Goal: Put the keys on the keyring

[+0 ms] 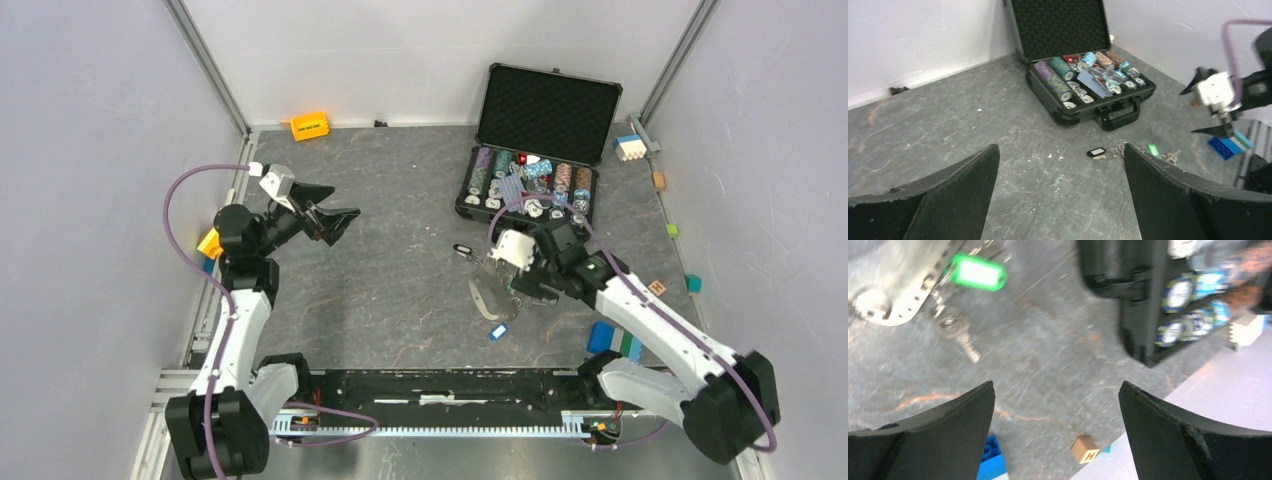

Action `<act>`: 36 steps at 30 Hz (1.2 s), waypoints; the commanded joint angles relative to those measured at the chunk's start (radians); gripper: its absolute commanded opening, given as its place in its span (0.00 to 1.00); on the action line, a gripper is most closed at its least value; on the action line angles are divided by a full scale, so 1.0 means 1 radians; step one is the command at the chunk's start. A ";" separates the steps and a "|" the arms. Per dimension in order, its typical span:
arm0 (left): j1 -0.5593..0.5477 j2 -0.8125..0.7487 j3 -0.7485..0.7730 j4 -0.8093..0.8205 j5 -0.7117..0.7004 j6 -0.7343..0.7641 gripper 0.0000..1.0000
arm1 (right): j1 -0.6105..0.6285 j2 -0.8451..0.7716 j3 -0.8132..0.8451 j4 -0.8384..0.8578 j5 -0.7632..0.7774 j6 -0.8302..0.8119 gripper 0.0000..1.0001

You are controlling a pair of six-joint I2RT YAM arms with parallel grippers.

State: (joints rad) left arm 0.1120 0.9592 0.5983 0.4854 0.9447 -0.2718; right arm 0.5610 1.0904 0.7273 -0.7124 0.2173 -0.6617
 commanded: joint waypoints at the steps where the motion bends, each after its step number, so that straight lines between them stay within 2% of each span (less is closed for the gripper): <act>1: 0.008 -0.061 0.096 -0.263 -0.074 0.174 1.00 | -0.061 -0.125 0.074 0.143 -0.043 0.042 0.98; 3: 0.008 -0.083 0.126 -0.366 -0.131 0.234 1.00 | -0.084 -0.174 0.075 0.205 -0.041 0.074 0.98; 7: 0.008 -0.142 0.164 -0.544 -0.320 0.236 1.00 | -0.116 -0.264 0.060 0.325 -0.029 0.155 0.98; 14: 0.007 -0.305 0.130 -0.591 -0.512 0.269 1.00 | -0.134 -0.414 -0.096 0.555 -0.001 0.273 0.98; 23: 0.008 -0.406 0.064 -0.615 -0.513 0.317 1.00 | -0.159 -0.554 -0.225 0.674 -0.070 0.334 0.98; 36: 0.008 -0.409 0.065 -0.616 -0.531 0.280 1.00 | -0.157 -0.608 -0.250 0.680 -0.154 0.343 0.98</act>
State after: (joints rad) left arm 0.1158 0.5564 0.6643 -0.1333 0.4377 0.0029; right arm 0.4038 0.5121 0.4824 -0.0746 0.0879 -0.3370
